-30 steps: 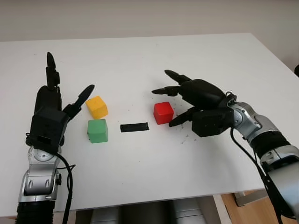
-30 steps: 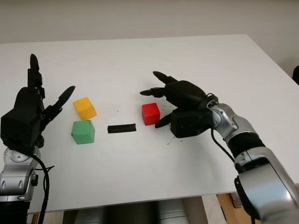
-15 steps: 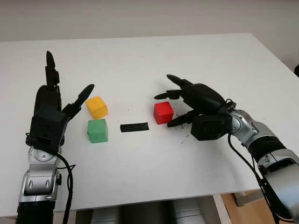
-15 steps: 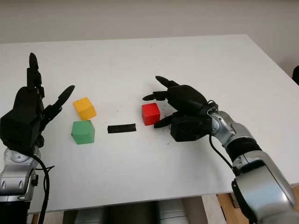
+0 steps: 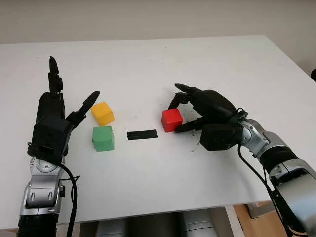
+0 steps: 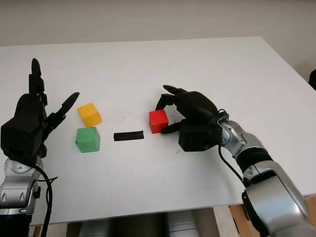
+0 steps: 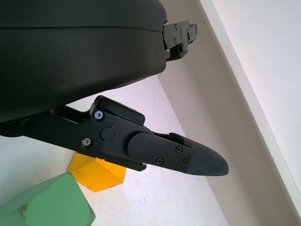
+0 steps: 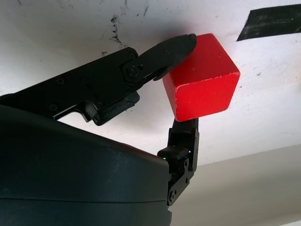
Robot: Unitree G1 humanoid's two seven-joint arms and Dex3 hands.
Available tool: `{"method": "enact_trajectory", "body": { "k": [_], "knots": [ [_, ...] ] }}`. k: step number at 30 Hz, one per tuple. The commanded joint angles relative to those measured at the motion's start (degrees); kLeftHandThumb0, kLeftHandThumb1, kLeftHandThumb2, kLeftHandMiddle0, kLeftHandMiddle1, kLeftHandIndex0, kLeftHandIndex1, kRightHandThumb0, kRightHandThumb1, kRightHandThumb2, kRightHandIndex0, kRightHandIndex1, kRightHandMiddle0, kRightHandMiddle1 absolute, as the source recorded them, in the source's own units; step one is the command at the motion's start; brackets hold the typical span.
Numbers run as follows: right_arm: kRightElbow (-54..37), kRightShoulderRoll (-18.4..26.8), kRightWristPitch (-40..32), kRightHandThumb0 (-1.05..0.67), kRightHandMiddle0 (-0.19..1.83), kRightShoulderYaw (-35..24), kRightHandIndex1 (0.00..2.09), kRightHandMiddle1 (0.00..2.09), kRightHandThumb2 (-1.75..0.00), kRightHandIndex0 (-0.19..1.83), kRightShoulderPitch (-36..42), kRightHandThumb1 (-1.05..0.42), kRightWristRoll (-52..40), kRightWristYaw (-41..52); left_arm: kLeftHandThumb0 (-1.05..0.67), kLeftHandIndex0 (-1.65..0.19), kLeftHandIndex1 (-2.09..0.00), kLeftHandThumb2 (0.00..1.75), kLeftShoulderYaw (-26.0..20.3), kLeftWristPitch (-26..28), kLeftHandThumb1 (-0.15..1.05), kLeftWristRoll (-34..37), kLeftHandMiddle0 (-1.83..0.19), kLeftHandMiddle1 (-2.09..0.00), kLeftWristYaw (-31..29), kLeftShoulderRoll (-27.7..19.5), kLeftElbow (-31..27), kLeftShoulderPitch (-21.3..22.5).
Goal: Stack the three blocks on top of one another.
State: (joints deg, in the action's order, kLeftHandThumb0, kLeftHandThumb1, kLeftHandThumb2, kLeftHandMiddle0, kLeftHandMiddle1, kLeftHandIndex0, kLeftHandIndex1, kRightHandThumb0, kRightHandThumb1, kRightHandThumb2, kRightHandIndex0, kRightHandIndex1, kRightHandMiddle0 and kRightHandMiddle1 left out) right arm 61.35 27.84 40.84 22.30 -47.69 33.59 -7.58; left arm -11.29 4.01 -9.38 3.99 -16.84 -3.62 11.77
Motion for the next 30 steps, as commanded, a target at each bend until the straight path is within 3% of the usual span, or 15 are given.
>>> {"method": "enact_trajectory", "body": {
  "k": [1,7,18,30],
  "knots": [
    [0.5,-0.3,0.5,-0.45,0.44,-0.9,0.07,1.36,-0.05,0.23,0.1,-0.93,-0.8,-0.2,-0.74,0.19,-0.04,0.13,0.2,-0.3,1.05,-0.1,0.19,0.00,0.3,0.3,-0.7,-0.3],
    [1.1,-1.0,0.4,-0.45,0.47,-1.5,0.07,1.36,-0.05,0.26,0.4,-0.92,-2.5,0.9,-0.71,0.19,-0.04,0.12,0.1,-0.4,1.05,0.5,0.19,0.00,0.1,0.4,-0.6,-0.4],
    [1.4,-6.4,-2.3,-0.44,0.40,-10.6,0.05,1.49,-0.06,0.24,2.4,-0.95,-18.1,15.2,-0.66,0.19,-0.03,0.13,0.1,0.1,1.05,0.3,0.19,0.00,-0.3,-0.1,-1.0,-0.9],
    [-0.5,-7.8,-1.2,-0.46,0.38,-13.9,0.04,1.60,-0.06,0.19,3.5,-0.96,-22.4,20.7,-0.65,0.19,-0.03,0.14,0.1,1.1,1.05,-0.2,0.19,0.00,-0.7,-0.3,-1.4,-0.9]
  ]
}}
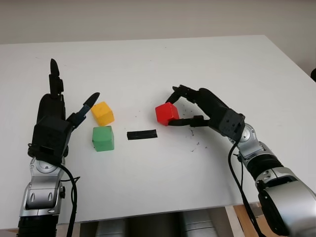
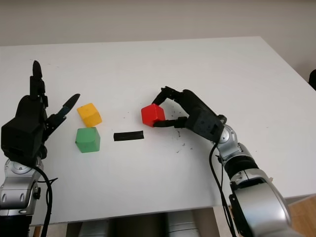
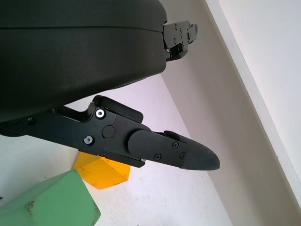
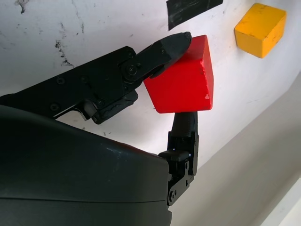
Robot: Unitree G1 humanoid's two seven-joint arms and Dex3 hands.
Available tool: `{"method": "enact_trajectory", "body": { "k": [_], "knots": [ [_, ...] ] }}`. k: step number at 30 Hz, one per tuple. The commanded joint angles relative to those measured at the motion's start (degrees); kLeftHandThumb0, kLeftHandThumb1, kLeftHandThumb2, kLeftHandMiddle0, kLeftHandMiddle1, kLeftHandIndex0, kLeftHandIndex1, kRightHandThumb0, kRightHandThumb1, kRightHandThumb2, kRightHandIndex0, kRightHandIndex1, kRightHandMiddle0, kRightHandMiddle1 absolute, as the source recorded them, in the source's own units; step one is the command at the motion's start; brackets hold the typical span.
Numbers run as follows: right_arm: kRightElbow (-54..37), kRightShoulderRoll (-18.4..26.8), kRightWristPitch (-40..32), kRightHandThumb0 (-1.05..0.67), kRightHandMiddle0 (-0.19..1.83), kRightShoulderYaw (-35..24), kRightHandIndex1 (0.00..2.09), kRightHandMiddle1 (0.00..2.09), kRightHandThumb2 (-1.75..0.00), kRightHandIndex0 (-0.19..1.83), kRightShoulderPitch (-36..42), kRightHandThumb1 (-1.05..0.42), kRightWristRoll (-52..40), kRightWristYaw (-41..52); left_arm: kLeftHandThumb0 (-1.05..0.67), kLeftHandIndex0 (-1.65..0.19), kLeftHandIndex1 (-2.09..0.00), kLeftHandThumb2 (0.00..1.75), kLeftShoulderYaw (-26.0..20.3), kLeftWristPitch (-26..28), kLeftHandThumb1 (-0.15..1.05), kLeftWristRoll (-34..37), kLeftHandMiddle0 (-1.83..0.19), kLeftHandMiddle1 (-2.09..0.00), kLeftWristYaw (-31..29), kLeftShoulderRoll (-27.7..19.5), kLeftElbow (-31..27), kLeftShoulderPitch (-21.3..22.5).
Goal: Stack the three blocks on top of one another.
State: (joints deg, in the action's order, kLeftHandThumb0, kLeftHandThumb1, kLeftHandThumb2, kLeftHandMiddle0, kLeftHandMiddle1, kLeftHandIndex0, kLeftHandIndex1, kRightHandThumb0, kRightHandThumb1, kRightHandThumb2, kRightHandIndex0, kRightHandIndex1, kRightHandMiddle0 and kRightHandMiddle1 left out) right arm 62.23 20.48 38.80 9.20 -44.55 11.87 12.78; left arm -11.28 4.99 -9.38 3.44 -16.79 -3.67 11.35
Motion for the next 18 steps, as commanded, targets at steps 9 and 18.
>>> {"method": "enact_trajectory", "body": {
  "k": [9,18],
  "knots": [
    [-5.8,-2.5,-0.1,-0.46,0.37,-1.9,0.03,1.61,-0.06,0.14,3.0,-0.96,-3.1,2.7,-0.66,0.19,-0.03,0.13,-0.1,0.3,1.05,-0.2,0.19,0.00,-0.4,-0.5,-1.7,-0.6],
    [-8.5,-5.9,-0.9,-0.45,0.36,-2.2,0.03,1.60,-0.05,0.09,5.0,-0.96,-3.7,2.7,-0.69,0.19,-0.02,0.14,-0.1,0.9,1.05,-0.6,0.19,0.00,-0.8,-1.1,-2.0,-0.5]
  ]
}}
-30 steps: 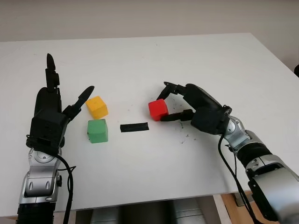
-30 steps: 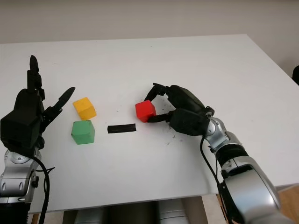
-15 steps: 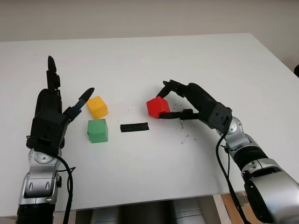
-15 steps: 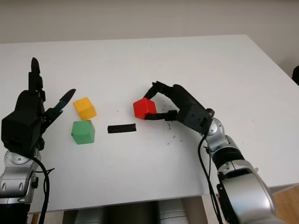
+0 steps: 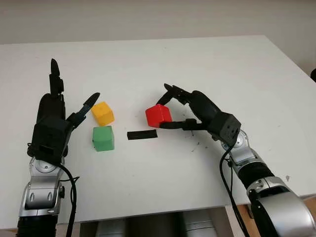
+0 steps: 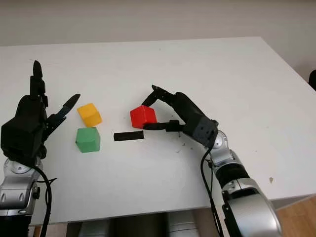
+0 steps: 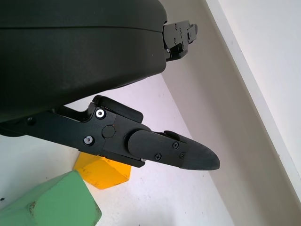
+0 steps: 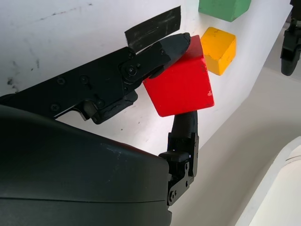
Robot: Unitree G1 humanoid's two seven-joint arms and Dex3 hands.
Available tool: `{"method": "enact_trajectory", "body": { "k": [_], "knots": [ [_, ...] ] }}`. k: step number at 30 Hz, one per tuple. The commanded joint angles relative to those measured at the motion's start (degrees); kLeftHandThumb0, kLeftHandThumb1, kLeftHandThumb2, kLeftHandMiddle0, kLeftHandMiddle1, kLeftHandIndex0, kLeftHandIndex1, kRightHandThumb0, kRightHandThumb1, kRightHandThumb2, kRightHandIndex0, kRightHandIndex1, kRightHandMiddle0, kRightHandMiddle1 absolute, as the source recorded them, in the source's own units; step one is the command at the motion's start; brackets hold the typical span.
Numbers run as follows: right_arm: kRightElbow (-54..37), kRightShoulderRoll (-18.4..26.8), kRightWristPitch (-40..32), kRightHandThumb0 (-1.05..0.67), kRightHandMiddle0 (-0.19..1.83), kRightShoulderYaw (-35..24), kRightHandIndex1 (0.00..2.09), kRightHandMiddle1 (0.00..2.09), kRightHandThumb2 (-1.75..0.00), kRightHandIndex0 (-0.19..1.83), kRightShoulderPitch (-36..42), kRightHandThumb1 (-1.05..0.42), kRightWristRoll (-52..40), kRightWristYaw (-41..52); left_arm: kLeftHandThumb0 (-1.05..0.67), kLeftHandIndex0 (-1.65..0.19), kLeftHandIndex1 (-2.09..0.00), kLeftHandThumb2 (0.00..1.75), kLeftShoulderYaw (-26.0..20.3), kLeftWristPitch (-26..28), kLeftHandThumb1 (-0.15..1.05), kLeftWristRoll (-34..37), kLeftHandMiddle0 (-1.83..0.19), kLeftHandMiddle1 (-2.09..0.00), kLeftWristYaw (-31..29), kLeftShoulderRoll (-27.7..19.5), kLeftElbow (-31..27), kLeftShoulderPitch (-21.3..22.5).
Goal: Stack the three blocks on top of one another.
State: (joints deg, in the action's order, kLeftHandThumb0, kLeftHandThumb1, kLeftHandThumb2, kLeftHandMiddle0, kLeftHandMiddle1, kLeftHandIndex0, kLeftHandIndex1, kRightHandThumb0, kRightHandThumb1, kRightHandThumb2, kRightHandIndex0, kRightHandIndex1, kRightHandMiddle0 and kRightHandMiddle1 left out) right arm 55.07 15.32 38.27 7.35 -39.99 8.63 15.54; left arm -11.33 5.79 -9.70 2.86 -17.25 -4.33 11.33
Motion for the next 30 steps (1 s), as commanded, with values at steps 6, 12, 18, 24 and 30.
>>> {"method": "enact_trajectory", "body": {
  "k": [6,12,18,24,30],
  "knots": [
    [-1.6,-2.9,-1.4,-0.44,0.35,-0.4,0.04,1.62,-0.05,0.09,0.7,-0.96,-1.1,1.2,-0.70,0.19,-0.01,0.15,-0.1,0.4,1.05,-0.1,0.19,0.00,-0.4,-0.7,-1.7,-0.6],
    [-0.8,-4.4,-1.9,-0.47,0.36,0.3,0.04,1.62,-0.05,0.09,0.3,-0.96,0.6,-0.2,-0.71,0.19,-0.01,0.16,-0.1,0.7,1.05,-0.3,0.19,0.00,-0.3,-0.7,-1.9,-0.5],
    [1.6,-5.9,-1.7,-0.47,0.35,1.1,0.05,1.62,-0.05,0.09,-0.8,-0.96,1.8,-1.1,-0.72,0.19,-0.02,0.16,-0.1,0.3,1.05,-0.3,0.19,0.00,-0.4,-0.9,-1.7,-0.6],
    [3.8,-7.3,-2.2,-0.47,0.35,1.9,0.06,1.61,-0.05,0.11,-2.1,-0.96,2.8,-1.7,-0.73,0.19,-0.01,0.16,-0.1,0.6,1.05,-0.3,0.19,0.00,-0.4,-0.9,-1.9,-0.7],
    [4.5,-7.6,-2.8,-0.47,0.36,2.5,0.06,1.61,-0.05,0.11,-2.6,-0.95,3.8,-1.7,-0.72,0.19,-0.02,0.15,-0.1,0.7,1.05,-0.3,0.19,0.00,-0.2,-0.6,-2.2,-0.8]
  ]
}}
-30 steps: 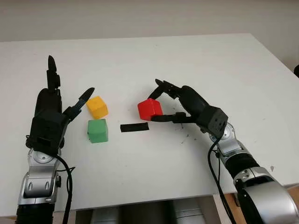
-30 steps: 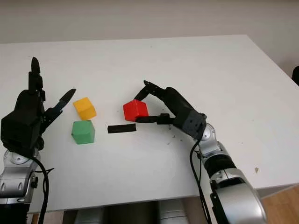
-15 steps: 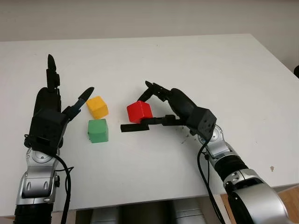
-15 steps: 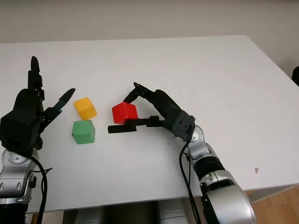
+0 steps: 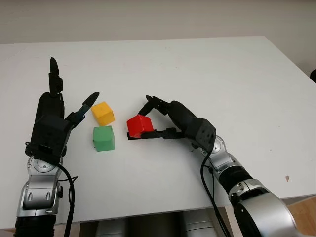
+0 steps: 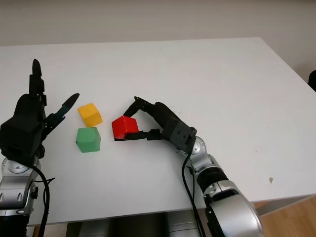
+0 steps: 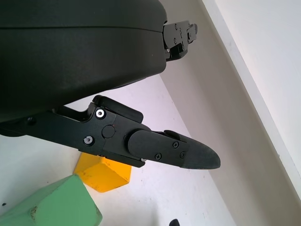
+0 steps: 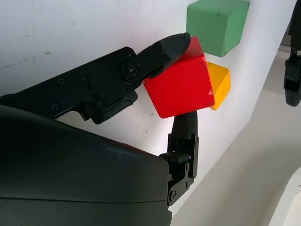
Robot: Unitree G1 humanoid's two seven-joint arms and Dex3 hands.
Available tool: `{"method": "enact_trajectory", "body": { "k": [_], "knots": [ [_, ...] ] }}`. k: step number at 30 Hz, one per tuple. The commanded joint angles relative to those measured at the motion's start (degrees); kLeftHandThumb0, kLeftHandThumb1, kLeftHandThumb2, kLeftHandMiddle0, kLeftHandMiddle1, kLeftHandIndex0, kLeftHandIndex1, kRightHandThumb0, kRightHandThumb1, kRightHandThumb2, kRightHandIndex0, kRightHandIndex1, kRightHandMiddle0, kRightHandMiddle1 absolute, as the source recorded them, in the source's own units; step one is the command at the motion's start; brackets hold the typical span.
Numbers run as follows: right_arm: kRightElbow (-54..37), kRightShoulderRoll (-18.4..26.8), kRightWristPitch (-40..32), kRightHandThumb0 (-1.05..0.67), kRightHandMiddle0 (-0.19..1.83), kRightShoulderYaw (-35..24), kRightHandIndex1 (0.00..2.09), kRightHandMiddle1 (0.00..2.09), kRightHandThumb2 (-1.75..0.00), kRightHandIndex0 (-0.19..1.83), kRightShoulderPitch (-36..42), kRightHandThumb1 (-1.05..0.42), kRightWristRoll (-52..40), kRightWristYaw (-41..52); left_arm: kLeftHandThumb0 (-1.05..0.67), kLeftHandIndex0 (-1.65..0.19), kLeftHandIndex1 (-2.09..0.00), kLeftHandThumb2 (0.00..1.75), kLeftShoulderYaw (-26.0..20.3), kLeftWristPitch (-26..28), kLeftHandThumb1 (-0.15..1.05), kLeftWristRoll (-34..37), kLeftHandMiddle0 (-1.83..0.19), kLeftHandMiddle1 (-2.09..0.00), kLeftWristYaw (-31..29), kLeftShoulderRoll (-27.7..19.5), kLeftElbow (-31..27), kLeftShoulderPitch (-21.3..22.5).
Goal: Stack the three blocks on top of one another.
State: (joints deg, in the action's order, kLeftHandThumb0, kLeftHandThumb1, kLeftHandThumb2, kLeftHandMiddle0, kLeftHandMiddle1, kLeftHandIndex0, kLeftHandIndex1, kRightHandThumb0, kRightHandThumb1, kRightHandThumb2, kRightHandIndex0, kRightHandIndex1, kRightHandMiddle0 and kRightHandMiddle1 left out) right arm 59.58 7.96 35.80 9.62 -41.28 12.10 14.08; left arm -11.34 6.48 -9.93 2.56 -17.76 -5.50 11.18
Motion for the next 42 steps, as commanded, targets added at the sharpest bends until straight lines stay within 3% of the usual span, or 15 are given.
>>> {"method": "enact_trajectory", "body": {
  "k": [1,21,42],
  "knots": [
    [0.1,-0.3,-0.5,-0.47,0.36,0.4,0.06,1.62,-0.05,0.11,-1.5,-0.95,0.6,-0.3,-0.71,0.19,-0.02,0.15,0.0,0.0,1.05,-0.1,0.19,0.00,0.1,-0.1,-1.0,-0.7],
    [0.1,-0.5,-2.8,-0.46,0.35,1.7,0.05,1.60,-0.05,0.11,-1.5,-0.96,2.4,-2.2,-0.71,0.19,-0.01,0.15,-0.1,-0.5,1.05,0.2,0.19,0.00,0.2,0.0,-1.0,-1.1],
    [1.3,4.9,2.2,-0.45,0.35,6.8,0.06,1.62,-0.06,0.15,-2.5,-0.95,13.2,-14.5,-0.74,0.19,-0.01,0.17,-0.6,-0.1,1.05,0.3,0.19,0.00,-0.3,-0.7,-1.5,-1.7]
  ]
}}
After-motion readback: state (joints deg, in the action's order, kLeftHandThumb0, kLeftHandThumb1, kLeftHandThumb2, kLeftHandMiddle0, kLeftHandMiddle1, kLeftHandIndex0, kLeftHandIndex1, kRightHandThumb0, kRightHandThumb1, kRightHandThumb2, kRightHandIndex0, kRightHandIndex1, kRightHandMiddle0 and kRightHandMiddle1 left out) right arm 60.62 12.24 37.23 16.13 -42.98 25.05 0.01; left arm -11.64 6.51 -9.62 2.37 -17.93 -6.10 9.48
